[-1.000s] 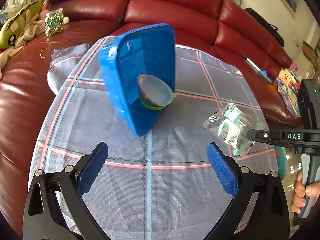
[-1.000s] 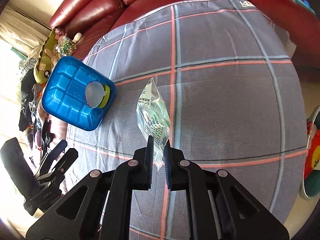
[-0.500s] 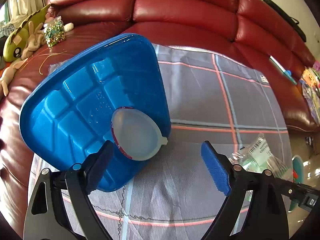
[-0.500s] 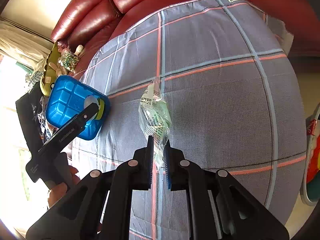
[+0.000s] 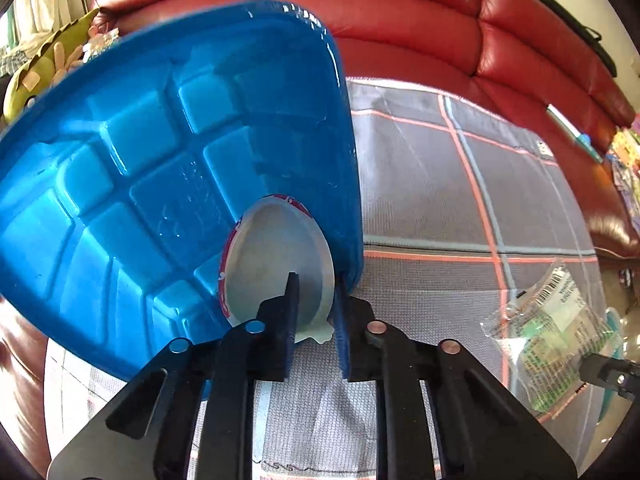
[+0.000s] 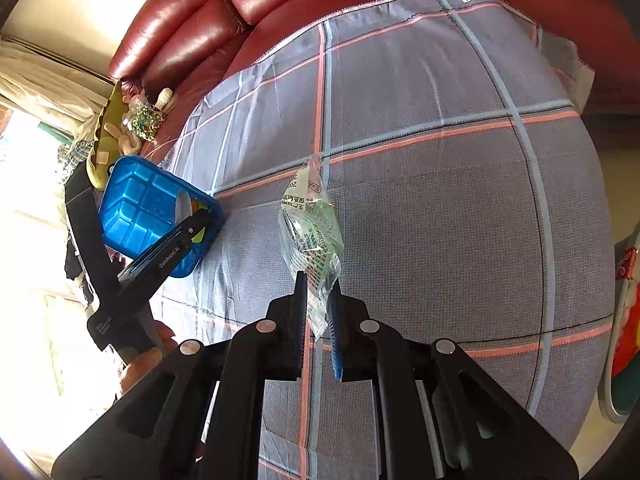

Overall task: Collect trash
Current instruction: 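Lift the clear wrapper and translucent lid off the table with both tools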

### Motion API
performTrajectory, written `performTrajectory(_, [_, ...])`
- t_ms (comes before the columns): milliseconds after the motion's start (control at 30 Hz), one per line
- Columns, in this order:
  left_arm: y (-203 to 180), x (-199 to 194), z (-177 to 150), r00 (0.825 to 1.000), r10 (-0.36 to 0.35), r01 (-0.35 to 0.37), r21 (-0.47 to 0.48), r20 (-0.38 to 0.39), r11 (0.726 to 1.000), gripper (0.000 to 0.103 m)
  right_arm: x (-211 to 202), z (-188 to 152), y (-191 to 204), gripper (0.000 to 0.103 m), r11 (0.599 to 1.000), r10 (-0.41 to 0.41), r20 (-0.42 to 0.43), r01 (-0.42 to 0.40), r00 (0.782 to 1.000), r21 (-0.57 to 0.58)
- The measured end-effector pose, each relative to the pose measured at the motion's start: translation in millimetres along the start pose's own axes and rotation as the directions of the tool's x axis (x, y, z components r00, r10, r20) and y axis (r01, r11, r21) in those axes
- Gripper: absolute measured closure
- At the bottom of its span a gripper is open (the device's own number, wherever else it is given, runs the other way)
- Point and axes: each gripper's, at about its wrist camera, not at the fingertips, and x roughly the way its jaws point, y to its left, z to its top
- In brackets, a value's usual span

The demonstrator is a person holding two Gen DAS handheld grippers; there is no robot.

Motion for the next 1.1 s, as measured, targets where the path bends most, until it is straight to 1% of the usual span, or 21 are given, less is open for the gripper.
performTrajectory(33, [2,-5,-3,1.000,-0.029,0.029,-0.004,0.006,1.000,0.092,0,-1,0,0.093,1.000,0.000,0.002,0.000,1.000,-0.001])
performTrajectory(67, [5,-11,-6,0.998,-0.069,0.069,-0.008,0.014,0.998,0.093,-1,-1,1,0.093,1.000,0.000,0.004,0.000,1.000,-0.002])
performTrajectory(133, [8,-25,-14,0.995,-0.099,0.099,0.010,0.034,0.995,0.096,-2,-2,1,0.093,1.000,0.000,0.008,0.000,1.000,-0.002])
performTrajectory(167, [10,-30,-18,0.992,-0.123,0.122,0.016,0.034,0.992,0.096,-3,-3,1,0.093,1.000,-0.001,0.011,0.002,1.000,-0.003])
performTrajectory(267, [13,-39,-28,0.988,-0.156,0.155,0.040,0.016,0.987,0.096,-4,-6,0,0.093,1.000,-0.004,0.011,0.004,1.000,0.000])
performTrajectory(367, [16,-43,-35,0.974,-0.225,0.225,0.022,-0.010,0.974,0.096,-6,-11,-1,0.093,1.000,-0.004,0.013,0.003,1.000,0.008])
performTrajectory(433, [11,-46,-42,0.959,-0.279,0.280,0.028,-0.041,0.960,0.096,-9,-14,-3,0.093,1.000,-0.004,0.018,0.003,1.000,0.010])
performTrajectory(467, [6,-46,-43,0.956,-0.289,0.292,0.043,-0.055,0.955,0.096,-12,-16,-4,0.093,1.000,-0.004,0.022,0.004,1.000,0.012])
performTrajectory(567, [-13,-50,-56,0.956,-0.284,0.290,0.103,-0.074,0.951,0.096,-20,-19,-9,0.093,1.000,-0.008,0.035,0.008,0.999,0.019])
performTrajectory(633, [-23,-47,-62,0.957,-0.272,0.284,0.122,-0.104,0.951,0.096,-26,-21,-12,0.093,1.000,-0.012,0.039,0.011,0.999,0.025])
performTrajectory(700, [-26,-47,-68,0.960,-0.260,0.272,0.125,-0.105,0.954,0.095,-30,-24,-13,0.093,1.000,-0.022,0.042,0.021,0.999,0.021])
performTrajectory(767, [-26,-49,-71,0.971,-0.216,0.229,0.141,-0.097,0.963,0.088,-31,-27,-15,0.093,0.999,-0.026,0.038,0.026,0.999,0.019])
performTrajectory(800, [-25,-50,-71,0.976,-0.202,0.212,0.143,-0.085,0.967,0.072,-31,-28,-16,0.093,0.999,-0.029,0.037,0.028,0.999,0.020])
performTrajectory(833, [-22,-53,-70,0.978,-0.198,0.206,0.137,-0.073,0.969,0.061,-30,-28,-16,0.093,0.999,-0.029,0.036,0.029,0.999,0.022])
performTrajectory(933, [-10,-63,-65,0.975,-0.215,0.219,0.102,-0.047,0.970,0.054,-28,-27,-17,0.093,0.999,-0.026,0.034,0.025,0.999,0.029])
performTrajectory(967, [-7,-66,-63,0.977,-0.212,0.214,0.098,-0.034,0.972,0.051,-26,-26,-17,0.093,0.999,-0.026,0.033,0.025,0.999,0.028])
performTrajectory(1000, [-4,-68,-61,0.979,-0.203,0.204,0.101,-0.020,0.974,0.044,-25,-25,-17,0.093,0.999,-0.026,0.032,0.025,0.999,0.028])
performTrajectory(1033, [-2,-66,-58,0.983,-0.185,0.186,0.107,-0.015,0.977,0.040,-24,-24,-17,0.093,0.999,-0.025,0.031,0.024,0.999,0.029])
performTrajectory(1067, [2,-62,-56,0.986,-0.163,0.164,0.102,-0.022,0.981,0.040,-23,-23,-16,0.093,0.999,-0.025,0.031,0.024,0.999,0.030])
performTrajectory(1100, [8,-56,-54,0.986,-0.159,0.162,0.076,-0.039,0.984,0.040,-23,-23,-16,0.093,0.999,-0.026,0.032,0.025,0.999,0.030])
